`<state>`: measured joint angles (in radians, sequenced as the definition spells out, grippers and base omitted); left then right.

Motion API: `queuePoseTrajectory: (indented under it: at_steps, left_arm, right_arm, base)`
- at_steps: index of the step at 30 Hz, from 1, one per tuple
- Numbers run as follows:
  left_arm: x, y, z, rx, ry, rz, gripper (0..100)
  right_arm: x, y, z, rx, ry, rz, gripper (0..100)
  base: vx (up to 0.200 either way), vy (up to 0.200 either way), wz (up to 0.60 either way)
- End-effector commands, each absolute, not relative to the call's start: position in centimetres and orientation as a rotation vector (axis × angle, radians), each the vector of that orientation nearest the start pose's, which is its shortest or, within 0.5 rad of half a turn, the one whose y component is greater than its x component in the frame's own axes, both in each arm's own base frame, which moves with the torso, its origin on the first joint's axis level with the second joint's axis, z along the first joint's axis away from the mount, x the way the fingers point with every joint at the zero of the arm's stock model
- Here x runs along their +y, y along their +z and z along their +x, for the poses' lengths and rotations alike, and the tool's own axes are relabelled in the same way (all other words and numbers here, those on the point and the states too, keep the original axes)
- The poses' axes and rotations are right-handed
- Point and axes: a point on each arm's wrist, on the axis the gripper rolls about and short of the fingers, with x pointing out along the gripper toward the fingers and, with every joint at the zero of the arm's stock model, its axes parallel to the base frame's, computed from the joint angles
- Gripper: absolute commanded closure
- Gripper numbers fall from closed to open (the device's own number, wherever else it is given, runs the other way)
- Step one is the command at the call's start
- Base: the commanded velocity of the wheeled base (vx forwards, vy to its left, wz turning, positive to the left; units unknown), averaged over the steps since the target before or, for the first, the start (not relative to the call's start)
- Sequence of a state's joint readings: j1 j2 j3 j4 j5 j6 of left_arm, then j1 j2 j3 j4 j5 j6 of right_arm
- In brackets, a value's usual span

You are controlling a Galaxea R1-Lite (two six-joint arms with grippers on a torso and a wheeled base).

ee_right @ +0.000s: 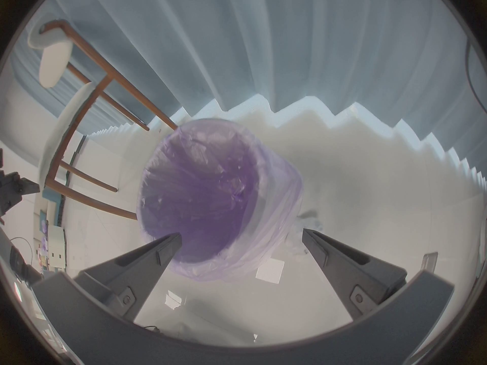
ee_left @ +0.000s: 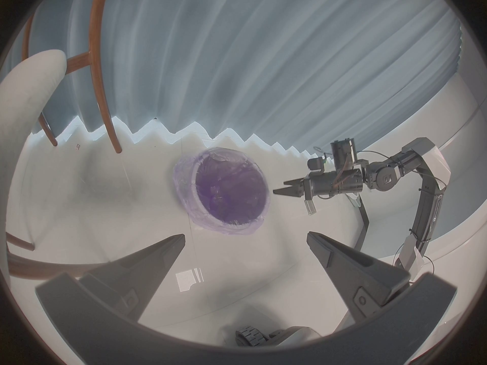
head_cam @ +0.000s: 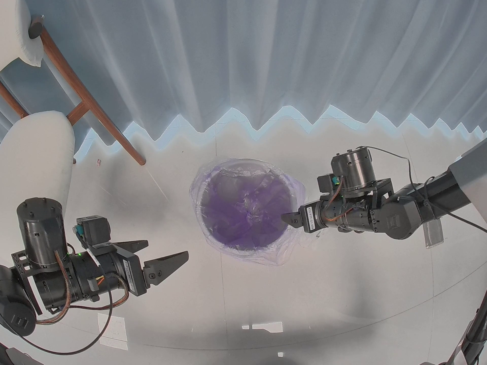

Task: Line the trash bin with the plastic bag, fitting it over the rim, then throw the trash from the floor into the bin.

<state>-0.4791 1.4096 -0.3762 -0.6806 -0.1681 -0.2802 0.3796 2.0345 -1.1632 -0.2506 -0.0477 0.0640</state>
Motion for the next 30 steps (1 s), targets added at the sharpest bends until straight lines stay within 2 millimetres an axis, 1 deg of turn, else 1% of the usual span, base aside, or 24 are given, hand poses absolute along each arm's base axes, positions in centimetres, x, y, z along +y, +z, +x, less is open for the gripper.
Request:
queuePoseTrajectory:
  at_steps: [1, 3, 4, 5, 8, 9, 10, 12, 13, 14, 15, 16, 17, 18, 19, 20, 21, 22, 24, 26, 30]
  left_arm:
    - [-12.2, 15.9, 19.3, 0.509, -0.626, -0.212, 0]
    - [-14.6, 15.8, 21.3, 0.568, -0.599, -0.230, 0]
    - [-15.5, 15.8, 21.9, 0.586, -0.589, -0.245, 0]
    - [-16.8, 15.8, 22.6, 0.616, -0.574, -0.287, 0]
    - [-20.0, 15.1, 24.3, 0.711, -0.543, -0.419, 0]
    - [-20.4, 15.0, 24.4, 0.720, -0.540, -0.432, 0]
    - [-21.6, 14.7, 25.6, 0.754, -0.514, -0.499, 0]
    - [-22.5, 14.3, 26.7, 0.788, -0.486, -0.537, 0]
    - [-23.7, 12.8, 28.1, 0.854, -0.441, -0.556, 0]
    - [-24.3, 11.7, 28.7, 0.895, -0.414, -0.558, 0]
    - [-24.4, 11.6, 28.8, 0.902, -0.409, -0.557, 0]
    - [-25.3, 9.4, 30.0, 0.963, -0.360, -0.560, 0]
    - [-25.3, 9.4, 30.0, 0.963, -0.360, -0.560, 0]
    - [-25.9, 7.3, 31.0, 0.996, -0.329, -0.558, 0]
    - [-26.1, 6.4, 31.5, 1.006, -0.315, -0.559, 0]
    - [-26.2, 6.1, 31.9, 1.007, -0.309, -0.563, 0]
    - [-26.2, 6.1, 31.9, 1.007, -0.309, -0.563, 0]
    - [-25.9, 5.8, 32.9, 1.008, -0.277, -0.602, 0]
    - [-25.5, 5.8, 33.2, 1.021, -0.259, -0.641, 0]
    - [-24.6, 5.9, 33.8, 1.021, -0.238, -0.672, 0]
    - [-24.1, 5.9, 33.9, 1.047, -0.222, -0.679, 0]
  right_arm:
    - [11.0, 19.4, 33.9, 0.403, 0.284, 0.249, 0]
    - [10.8, 21.9, 32.8, 0.314, 0.287, 0.398, 0]
    - [10.7, 23.1, 32.3, 0.267, 0.296, 0.470, 0]
    - [10.6, 24.5, 31.5, 0.208, 0.312, 0.565, 0]
    - [9.5, 26.6, 29.0, 0.101, 0.349, 0.723, 0]
    - [9.4, 26.8, 28.7, 0.091, 0.352, 0.734, 0]
    - [8.7, 27.3, 27.8, 0.057, 0.369, 0.775, 0]
    - [7.9, 27.5, 27.4, 0.031, 0.365, 0.791, 0]
    - [7.0, 27.6, 27.1, 0.003, 0.354, 0.805, 0]
    - [6.6, 27.6, 27.0, -0.009, 0.353, 0.810, 0]
    - [6.6, 27.5, 27.0, -0.011, 0.352, 0.810, 0]
    - [6.1, 27.6, 27.1, -0.037, 0.360, 0.808, 0]
    - [6.1, 27.6, 27.1, -0.037, 0.360, 0.808, 0]
    - [5.8, 27.8, 27.0, -0.056, 0.360, 0.799, 0]
    - [5.7, 27.9, 27.0, -0.064, 0.359, 0.796, 0]
    - [5.7, 28.1, 26.9, -0.070, 0.360, 0.794, 0]
    - [5.7, 28.1, 26.9, -0.070, 0.360, 0.794, 0]
    - [5.0, 28.8, 26.3, -0.099, 0.353, 0.791, 0]
    - [4.8, 29.4, 25.8, -0.121, 0.358, 0.790, 0]
    - [4.7, 29.6, 25.4, -0.130, 0.361, 0.790, 0]
    - [4.7, 29.7, 25.4, -0.133, 0.362, 0.787, 0]
  base:
    - [0.000, 0.000, 0.00]
    - [0.000, 0.000, 0.00]
    - [0.000, 0.000, 0.00]
    - [0.000, 0.000, 0.00]
    - [0.000, 0.000, 0.00]
    - [0.000, 0.000, 0.00]
    - [0.000, 0.000, 0.00]
    - [0.000, 0.000, 0.00]
    - [0.000, 0.000, 0.00]
    - [0.000, 0.000, 0.00]
    - [0.000, 0.000, 0.00]
    - [0.000, 0.000, 0.00]
    - [0.000, 0.000, 0.00]
    - [0.000, 0.000, 0.00]
    - [0.000, 0.000, 0.00]
    - [0.000, 0.000, 0.00]
    - [0.000, 0.000, 0.00]
    - [0.000, 0.000, 0.00]
    - [0.000, 0.000, 0.00]
    - [0.000, 0.000, 0.00]
    - [0.000, 0.000, 0.00]
